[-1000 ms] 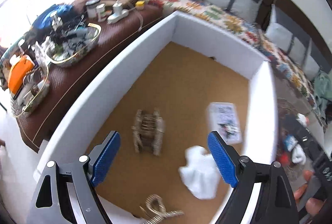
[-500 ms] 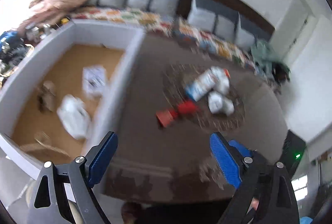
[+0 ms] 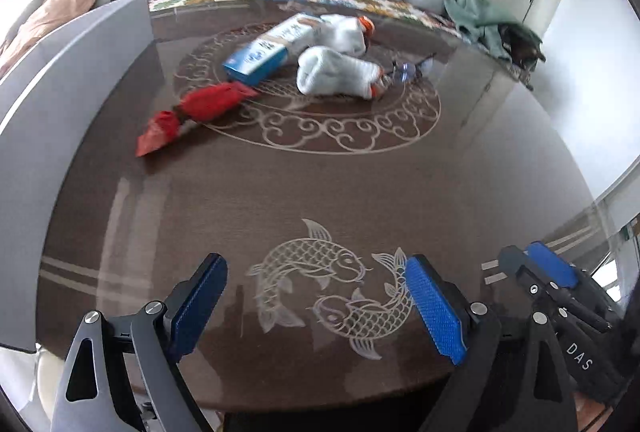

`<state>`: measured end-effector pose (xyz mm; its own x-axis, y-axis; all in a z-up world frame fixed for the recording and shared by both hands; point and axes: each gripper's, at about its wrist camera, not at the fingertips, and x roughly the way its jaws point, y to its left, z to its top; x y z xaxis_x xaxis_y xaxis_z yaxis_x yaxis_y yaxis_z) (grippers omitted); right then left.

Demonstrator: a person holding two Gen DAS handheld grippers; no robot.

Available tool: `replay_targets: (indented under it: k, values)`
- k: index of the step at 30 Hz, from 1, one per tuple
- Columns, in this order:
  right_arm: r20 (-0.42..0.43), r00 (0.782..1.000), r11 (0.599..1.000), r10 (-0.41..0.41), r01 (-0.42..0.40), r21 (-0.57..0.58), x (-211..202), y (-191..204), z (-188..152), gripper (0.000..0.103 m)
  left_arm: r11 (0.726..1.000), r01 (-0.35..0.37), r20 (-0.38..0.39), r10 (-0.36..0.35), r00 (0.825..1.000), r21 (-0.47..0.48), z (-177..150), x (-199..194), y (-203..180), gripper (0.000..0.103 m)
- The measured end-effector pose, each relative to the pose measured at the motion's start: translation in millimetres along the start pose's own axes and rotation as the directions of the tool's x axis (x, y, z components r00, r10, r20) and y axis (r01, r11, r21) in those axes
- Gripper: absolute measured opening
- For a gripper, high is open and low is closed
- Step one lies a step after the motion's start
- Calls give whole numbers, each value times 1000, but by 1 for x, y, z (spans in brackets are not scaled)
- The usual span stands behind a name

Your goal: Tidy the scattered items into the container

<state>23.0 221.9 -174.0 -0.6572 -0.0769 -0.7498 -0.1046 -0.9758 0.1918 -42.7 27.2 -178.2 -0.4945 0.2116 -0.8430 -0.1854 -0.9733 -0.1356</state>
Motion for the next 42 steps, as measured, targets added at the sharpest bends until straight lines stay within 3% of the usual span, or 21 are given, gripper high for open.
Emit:
replay_targets:
  k: [14,21,23,24,34,42]
  values:
    - [-47,996,997,-80,79,-16,13,-2,-1,64,998,-46,-54,44,998,-38,-6,26,14,91]
    - [-55,995,996,-88,87,-21,15,0,-3,64,998,-57,-55,56,997,-9,-10,29,11,92]
    - [-62,994,996,-89,88,-23,17,1,-4,64,998,-57,-58,57,997,1,-10,30,10,96]
    - [-67,994,996,-89,88,-24,18,1,-4,64,998,-55,-64,55,996,3,-10,31,9,103]
    - [-94,991,996,-91,92,5,23,-5,-7,64,992,-113,-80,117,990,60,-13,36,1,103]
    - [-95,992,996,-83,86,23,23,-7,-6,64,991,-115,-76,120,990,61,-13,37,1,103]
